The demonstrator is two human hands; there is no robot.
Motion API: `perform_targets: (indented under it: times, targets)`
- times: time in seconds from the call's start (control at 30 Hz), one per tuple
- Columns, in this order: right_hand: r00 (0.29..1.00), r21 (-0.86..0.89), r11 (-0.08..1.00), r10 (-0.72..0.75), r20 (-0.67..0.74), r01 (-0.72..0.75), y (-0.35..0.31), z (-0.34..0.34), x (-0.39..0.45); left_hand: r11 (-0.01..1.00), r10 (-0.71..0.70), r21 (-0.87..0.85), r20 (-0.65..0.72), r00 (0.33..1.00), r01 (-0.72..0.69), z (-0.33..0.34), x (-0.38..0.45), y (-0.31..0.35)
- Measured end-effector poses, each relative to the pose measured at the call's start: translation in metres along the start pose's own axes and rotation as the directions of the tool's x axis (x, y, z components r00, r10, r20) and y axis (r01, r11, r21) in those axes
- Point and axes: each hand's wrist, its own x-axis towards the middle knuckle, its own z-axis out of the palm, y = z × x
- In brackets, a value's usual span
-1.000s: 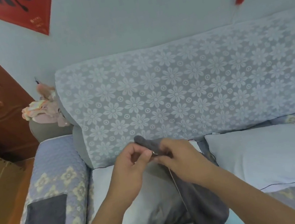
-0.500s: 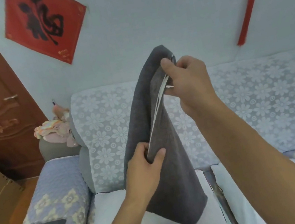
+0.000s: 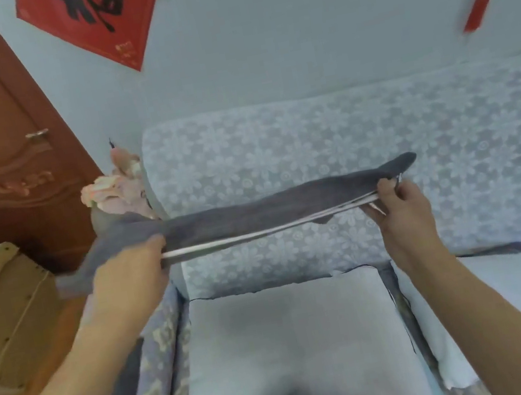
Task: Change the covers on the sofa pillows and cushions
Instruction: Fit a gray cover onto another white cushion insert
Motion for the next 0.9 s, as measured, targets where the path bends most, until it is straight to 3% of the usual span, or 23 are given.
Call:
perform_targets:
  times: [0.1,0.17,0.23,0.3,0.33,0.4,0.5,0.63,0.8,0.83,0.9]
  targets:
    - [0.945,-0.123,0.937,0.326,-0.032,-0.327,0.1,-0.051,-0.045,0.981,-0.169,0.149,0.358,0.918,0.123,0.096,-0.082,0.008]
    - [0.789,-0.123,0.781,0.595,-0.152,-0.613,0.16,-0.081,-0.084,0.974,-0.187,0.214,0.611,0.769,0.067,0.151,-0.143,0.015]
    - [0.593,-0.055,0.6,0.767,-0.244,-0.798,0.195,-0.101,-0.116,0.98,-0.184,0.195,0.785,0.591,0.047,0.181,-0.186,0.028]
    - [0.516,-0.059,0.52,0.816,-0.26,-0.852,0.207,-0.11,-0.131,0.994,-0.084,0.038,0.864,0.497,0.102,0.189,-0.195,0.055]
    - [0.529,-0.101,0.523,0.806,-0.263,-0.846,0.206,-0.108,-0.132,0.982,-0.004,-0.095,0.854,0.52,0.163,0.188,-0.189,0.073]
    - [0.61,-0.209,0.574,0.757,-0.235,-0.792,0.199,-0.097,-0.125,0.892,0.134,-0.377,0.748,0.651,0.25,0.179,-0.168,0.113]
    - [0.755,-0.344,0.685,0.644,-0.126,-0.642,0.174,-0.066,-0.11,0.773,0.245,-0.606,0.56,0.791,0.19,0.164,-0.131,0.168]
    - [0.866,-0.44,0.786,0.499,0.039,-0.434,0.133,-0.031,-0.105,0.748,0.307,-0.664,0.374,0.875,0.021,0.147,-0.087,0.194]
    - [0.901,-0.55,0.779,0.421,0.105,-0.3,0.102,-0.028,-0.099,0.764,0.353,-0.639,0.288,0.89,-0.096,0.131,-0.071,0.19]
    - [0.909,-0.568,0.776,0.402,0.112,-0.273,0.1,-0.027,-0.098,0.774,0.332,-0.626,0.275,0.902,-0.094,0.129,-0.071,0.189]
    - [0.929,-0.596,0.77,0.355,0.105,-0.227,0.097,-0.026,-0.094,0.776,0.16,-0.629,0.274,0.948,0.051,0.121,-0.064,0.185]
